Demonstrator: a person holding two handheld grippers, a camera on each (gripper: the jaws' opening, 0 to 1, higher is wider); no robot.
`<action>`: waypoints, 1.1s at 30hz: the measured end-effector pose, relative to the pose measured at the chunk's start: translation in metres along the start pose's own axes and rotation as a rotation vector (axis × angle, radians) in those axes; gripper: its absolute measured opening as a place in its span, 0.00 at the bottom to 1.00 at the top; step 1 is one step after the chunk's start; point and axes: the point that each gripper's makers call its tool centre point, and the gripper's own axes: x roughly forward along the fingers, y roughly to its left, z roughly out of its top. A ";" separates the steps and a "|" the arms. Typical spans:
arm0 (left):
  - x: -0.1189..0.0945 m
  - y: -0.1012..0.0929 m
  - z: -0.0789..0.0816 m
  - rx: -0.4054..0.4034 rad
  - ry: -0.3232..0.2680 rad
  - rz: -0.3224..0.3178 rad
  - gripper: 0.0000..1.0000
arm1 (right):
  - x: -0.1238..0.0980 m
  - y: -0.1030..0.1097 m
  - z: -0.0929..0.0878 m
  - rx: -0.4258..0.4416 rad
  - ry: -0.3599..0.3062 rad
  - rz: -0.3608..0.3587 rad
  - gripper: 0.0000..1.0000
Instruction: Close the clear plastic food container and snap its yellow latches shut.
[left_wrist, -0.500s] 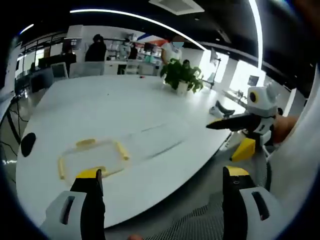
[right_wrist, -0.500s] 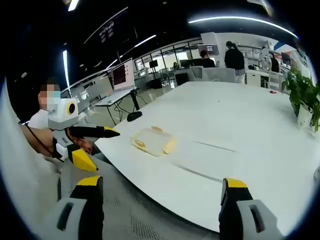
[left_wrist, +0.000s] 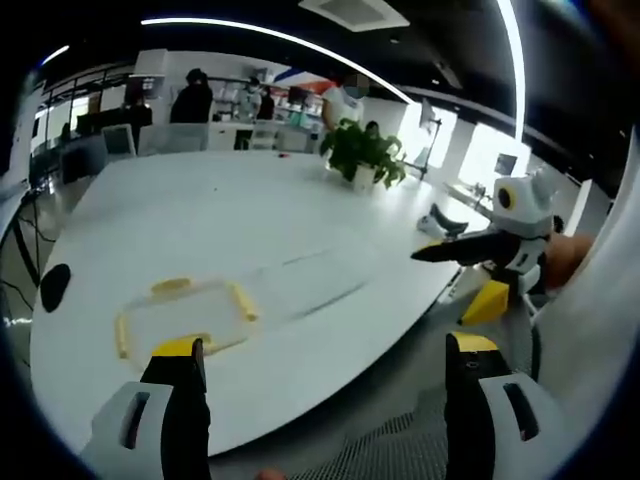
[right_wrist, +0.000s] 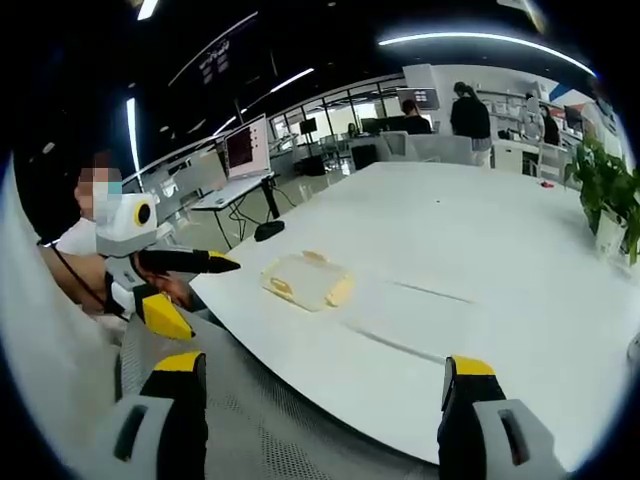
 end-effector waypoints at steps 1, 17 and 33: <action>0.000 0.000 0.000 0.001 -0.001 0.001 0.99 | 0.000 0.000 0.001 0.004 -0.003 0.000 0.99; -0.001 0.000 0.001 0.008 -0.004 0.003 0.99 | -0.002 -0.003 0.001 0.022 -0.004 -0.003 0.98; -0.001 0.001 0.002 -0.003 -0.012 0.002 0.99 | -0.002 -0.004 0.003 0.032 -0.012 -0.001 0.99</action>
